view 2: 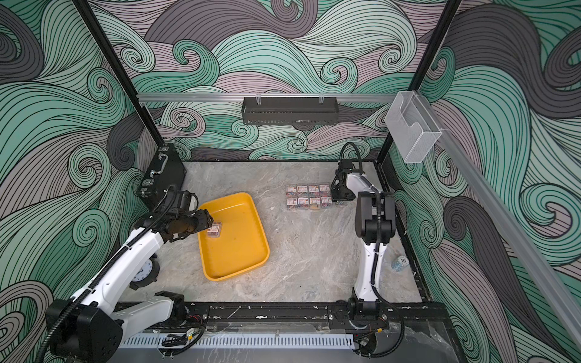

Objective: Take the paper clips out of the storage box
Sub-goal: Place the boxed paper clips at the center of the board.

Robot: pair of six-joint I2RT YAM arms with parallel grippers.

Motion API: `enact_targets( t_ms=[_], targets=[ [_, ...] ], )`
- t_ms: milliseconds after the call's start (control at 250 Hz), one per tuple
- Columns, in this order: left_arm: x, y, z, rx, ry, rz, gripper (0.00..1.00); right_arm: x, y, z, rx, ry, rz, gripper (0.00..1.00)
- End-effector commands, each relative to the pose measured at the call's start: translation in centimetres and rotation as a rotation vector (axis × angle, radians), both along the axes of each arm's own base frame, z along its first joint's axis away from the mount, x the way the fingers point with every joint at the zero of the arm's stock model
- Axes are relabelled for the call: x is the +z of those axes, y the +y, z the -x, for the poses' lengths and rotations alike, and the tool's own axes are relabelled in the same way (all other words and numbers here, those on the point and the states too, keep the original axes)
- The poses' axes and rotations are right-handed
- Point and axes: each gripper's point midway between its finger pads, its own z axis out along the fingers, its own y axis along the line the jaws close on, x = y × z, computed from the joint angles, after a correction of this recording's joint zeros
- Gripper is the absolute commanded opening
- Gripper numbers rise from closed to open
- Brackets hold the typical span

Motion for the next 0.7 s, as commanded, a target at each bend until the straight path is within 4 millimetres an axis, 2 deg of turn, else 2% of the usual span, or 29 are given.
enact_targets(
  t_ms=[0, 368, 695],
  targets=[
    [1.5, 0.0, -0.1, -0.011, -0.019, 0.002, 0.66, 0.0, 0.1, -0.1, 0.006, 0.014, -0.026, 0.46],
    [1.6, 0.0, -0.1, -0.015, -0.017, -0.001, 0.66, 0.9, 0.1, -0.5, -0.003, -0.005, -0.062, 0.59],
    [1.9, 0.0, 0.0, -0.018, -0.022, -0.001, 0.66, 1.0, 0.2, -0.5, -0.020, -0.005, -0.133, 0.61]
  ],
)
